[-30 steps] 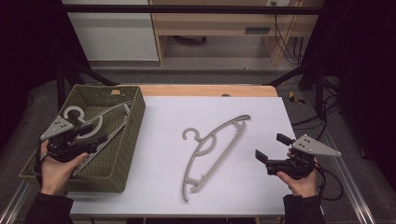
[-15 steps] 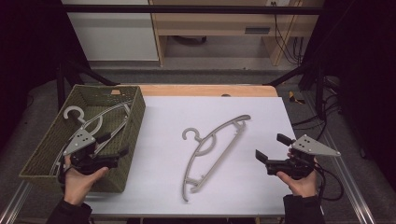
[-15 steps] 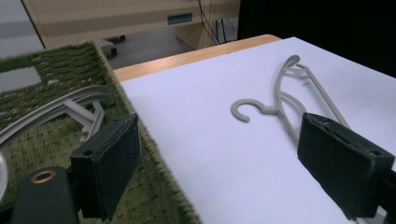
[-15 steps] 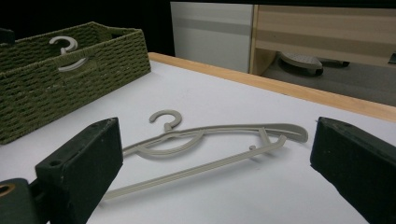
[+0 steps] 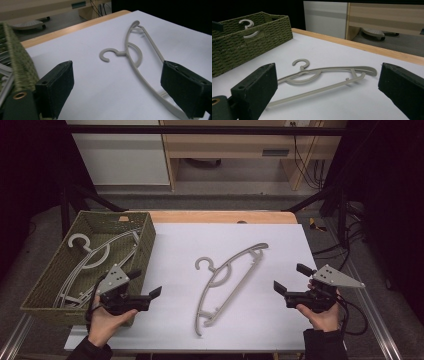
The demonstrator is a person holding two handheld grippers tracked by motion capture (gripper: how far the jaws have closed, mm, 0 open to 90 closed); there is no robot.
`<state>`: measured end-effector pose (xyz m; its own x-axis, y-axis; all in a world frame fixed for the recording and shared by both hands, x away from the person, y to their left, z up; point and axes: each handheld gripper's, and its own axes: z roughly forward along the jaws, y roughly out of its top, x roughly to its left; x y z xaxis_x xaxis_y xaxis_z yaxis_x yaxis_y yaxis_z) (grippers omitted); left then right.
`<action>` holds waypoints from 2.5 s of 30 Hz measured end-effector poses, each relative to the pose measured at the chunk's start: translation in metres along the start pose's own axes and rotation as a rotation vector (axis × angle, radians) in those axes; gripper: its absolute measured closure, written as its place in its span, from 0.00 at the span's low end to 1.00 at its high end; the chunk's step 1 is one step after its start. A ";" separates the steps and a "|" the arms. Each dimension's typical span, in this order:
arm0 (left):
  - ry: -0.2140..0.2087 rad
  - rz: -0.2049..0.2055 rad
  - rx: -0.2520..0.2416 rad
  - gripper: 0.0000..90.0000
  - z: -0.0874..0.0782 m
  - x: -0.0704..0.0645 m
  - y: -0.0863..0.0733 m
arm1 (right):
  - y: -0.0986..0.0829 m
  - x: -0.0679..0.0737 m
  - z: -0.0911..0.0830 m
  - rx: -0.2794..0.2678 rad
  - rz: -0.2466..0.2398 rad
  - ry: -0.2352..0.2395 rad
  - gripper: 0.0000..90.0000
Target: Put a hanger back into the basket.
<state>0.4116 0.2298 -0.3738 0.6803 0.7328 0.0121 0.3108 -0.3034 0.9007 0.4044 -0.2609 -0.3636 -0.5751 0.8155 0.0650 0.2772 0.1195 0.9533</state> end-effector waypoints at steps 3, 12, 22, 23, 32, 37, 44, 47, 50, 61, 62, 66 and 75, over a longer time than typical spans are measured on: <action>-0.011 0.015 0.036 0.13 0.012 -0.009 0.000 | 0.000 0.000 0.000 -0.002 -0.002 0.003 0.03; -0.045 0.040 0.081 0.13 0.039 -0.028 0.007 | 0.000 -0.001 -0.001 -0.005 0.003 0.007 0.03; -0.070 0.034 0.132 0.13 0.077 -0.042 0.016 | 0.001 -0.002 -0.003 -0.013 0.004 0.009 0.03; -0.070 0.034 0.139 0.13 0.082 -0.043 0.017 | 0.001 -0.002 -0.003 -0.012 0.002 0.011 0.03; -0.062 0.031 0.218 0.19 0.119 -0.049 0.014 | 0.001 -0.001 -0.002 -0.011 0.003 0.013 0.03; -0.050 0.031 0.275 0.26 0.138 -0.049 0.008 | 0.002 0.001 -0.002 -0.011 0.003 0.016 0.03; -0.056 0.031 0.363 0.36 0.165 -0.051 0.000 | 0.002 0.002 0.000 -0.007 -0.002 0.015 0.03; -0.049 0.022 0.394 0.41 0.177 -0.050 -0.002 | 0.002 0.001 0.000 -0.006 -0.002 0.018 0.03; -0.047 0.025 0.427 0.46 0.186 -0.051 -0.004 | 0.002 0.001 0.000 -0.009 0.002 0.018 0.03; -0.042 0.041 0.515 0.64 0.196 -0.053 -0.003 | 0.002 0.001 -0.001 -0.011 0.001 0.022 0.03; -0.043 0.038 0.522 0.66 0.196 -0.053 -0.002 | 0.002 0.001 0.000 -0.009 -0.001 0.022 0.03; -0.033 0.029 0.534 0.69 0.198 -0.053 0.000 | 0.002 0.003 0.001 -0.008 -0.001 0.026 0.03; -0.026 0.025 0.598 0.80 0.203 -0.058 0.007 | 0.002 0.003 0.000 -0.011 -0.003 0.022 0.03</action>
<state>0.5095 0.0615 -0.4565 0.7060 0.7081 0.0129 0.6090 -0.6162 0.4994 0.4039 -0.2582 -0.3612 -0.5926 0.8026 0.0685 0.2675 0.1158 0.9566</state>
